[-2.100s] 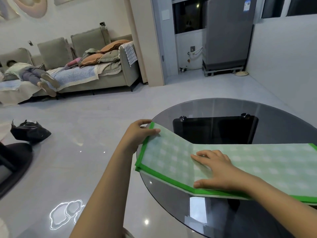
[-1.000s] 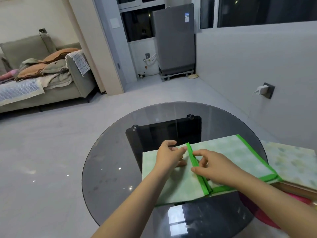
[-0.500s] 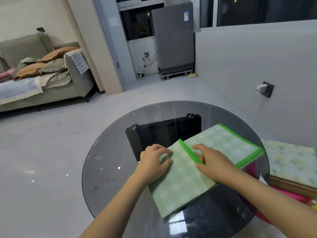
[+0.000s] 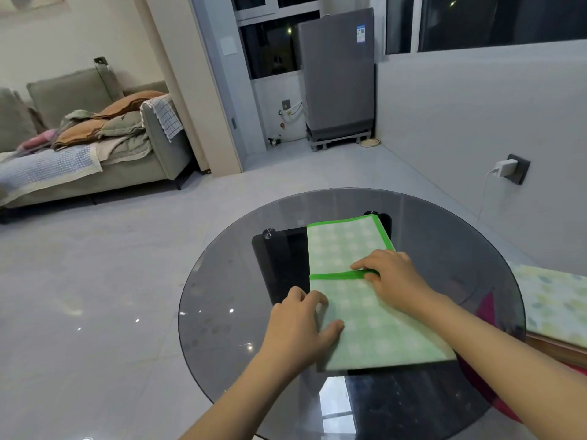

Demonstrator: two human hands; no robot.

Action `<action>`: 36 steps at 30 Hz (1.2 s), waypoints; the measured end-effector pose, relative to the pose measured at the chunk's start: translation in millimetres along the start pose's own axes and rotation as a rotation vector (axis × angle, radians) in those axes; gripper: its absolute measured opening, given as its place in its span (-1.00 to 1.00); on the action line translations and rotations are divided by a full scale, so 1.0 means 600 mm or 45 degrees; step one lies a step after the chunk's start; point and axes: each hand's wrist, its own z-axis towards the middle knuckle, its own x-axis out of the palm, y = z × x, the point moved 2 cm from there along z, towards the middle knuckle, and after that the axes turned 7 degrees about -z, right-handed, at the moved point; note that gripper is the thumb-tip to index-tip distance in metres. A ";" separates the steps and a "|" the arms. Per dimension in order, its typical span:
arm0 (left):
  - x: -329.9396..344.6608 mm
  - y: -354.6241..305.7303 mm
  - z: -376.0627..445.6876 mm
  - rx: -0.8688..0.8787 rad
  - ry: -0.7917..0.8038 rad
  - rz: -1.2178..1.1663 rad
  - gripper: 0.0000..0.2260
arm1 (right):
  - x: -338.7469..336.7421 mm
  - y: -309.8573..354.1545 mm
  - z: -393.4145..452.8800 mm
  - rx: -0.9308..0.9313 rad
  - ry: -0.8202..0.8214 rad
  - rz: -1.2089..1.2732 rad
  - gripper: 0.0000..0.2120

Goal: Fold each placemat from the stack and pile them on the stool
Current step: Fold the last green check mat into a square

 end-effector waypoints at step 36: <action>0.029 -0.035 0.075 0.143 -0.155 -0.082 -0.64 | -0.048 -0.003 -0.071 0.171 0.100 -0.065 -0.60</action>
